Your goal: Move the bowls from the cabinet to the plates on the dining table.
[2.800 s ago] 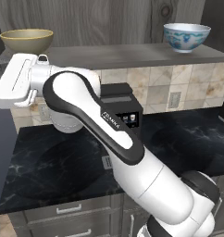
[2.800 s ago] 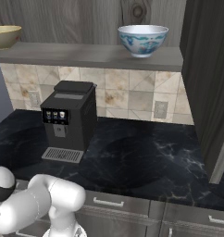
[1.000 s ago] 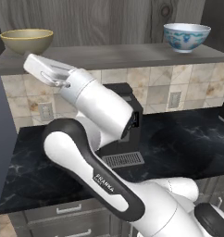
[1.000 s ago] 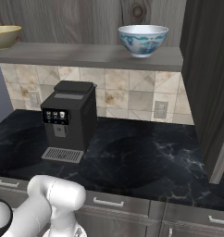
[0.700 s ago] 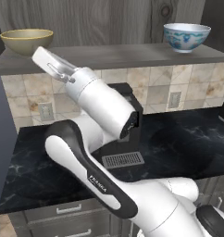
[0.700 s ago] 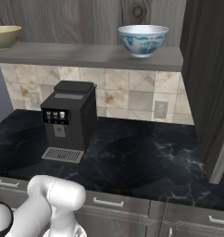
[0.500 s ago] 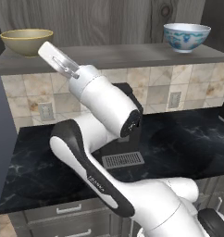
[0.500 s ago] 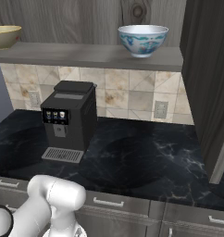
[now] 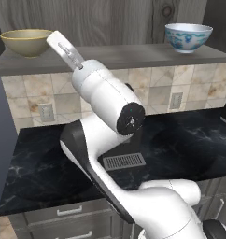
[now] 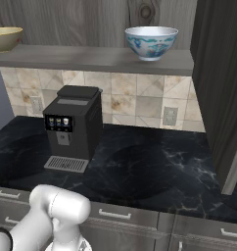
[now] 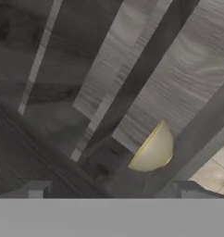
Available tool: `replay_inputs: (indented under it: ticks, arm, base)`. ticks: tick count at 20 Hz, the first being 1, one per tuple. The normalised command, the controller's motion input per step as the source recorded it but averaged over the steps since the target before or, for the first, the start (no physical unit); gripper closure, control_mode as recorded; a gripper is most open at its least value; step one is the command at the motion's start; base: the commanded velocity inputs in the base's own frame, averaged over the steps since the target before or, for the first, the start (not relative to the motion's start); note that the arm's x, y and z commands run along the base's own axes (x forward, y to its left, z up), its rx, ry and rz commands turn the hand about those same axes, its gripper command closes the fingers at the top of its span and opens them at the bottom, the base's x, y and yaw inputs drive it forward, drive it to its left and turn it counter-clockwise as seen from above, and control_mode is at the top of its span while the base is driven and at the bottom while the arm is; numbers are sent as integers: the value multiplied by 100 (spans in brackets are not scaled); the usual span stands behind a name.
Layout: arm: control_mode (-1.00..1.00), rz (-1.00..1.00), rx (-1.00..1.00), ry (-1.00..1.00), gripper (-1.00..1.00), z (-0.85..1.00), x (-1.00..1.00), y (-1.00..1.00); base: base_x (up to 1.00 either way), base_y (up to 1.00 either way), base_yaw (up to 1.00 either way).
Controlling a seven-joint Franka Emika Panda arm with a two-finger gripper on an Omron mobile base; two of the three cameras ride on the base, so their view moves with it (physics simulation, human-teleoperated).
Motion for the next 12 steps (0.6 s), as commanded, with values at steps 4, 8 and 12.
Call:
replay_inputs:
  ticks: [4, 8, 12]
  arm:
    - [-100, -10, 3, 25, -100, 0, -2, -18]
    - [-100, -9, 3, 25, -100, 0, -2, -23]
    - [-100, -9, 4, 16, -100, 0, 1, -37]
  base:
    - [0, 0, 0]
    - [0, 0, 0]
    - [0, 0, 0]
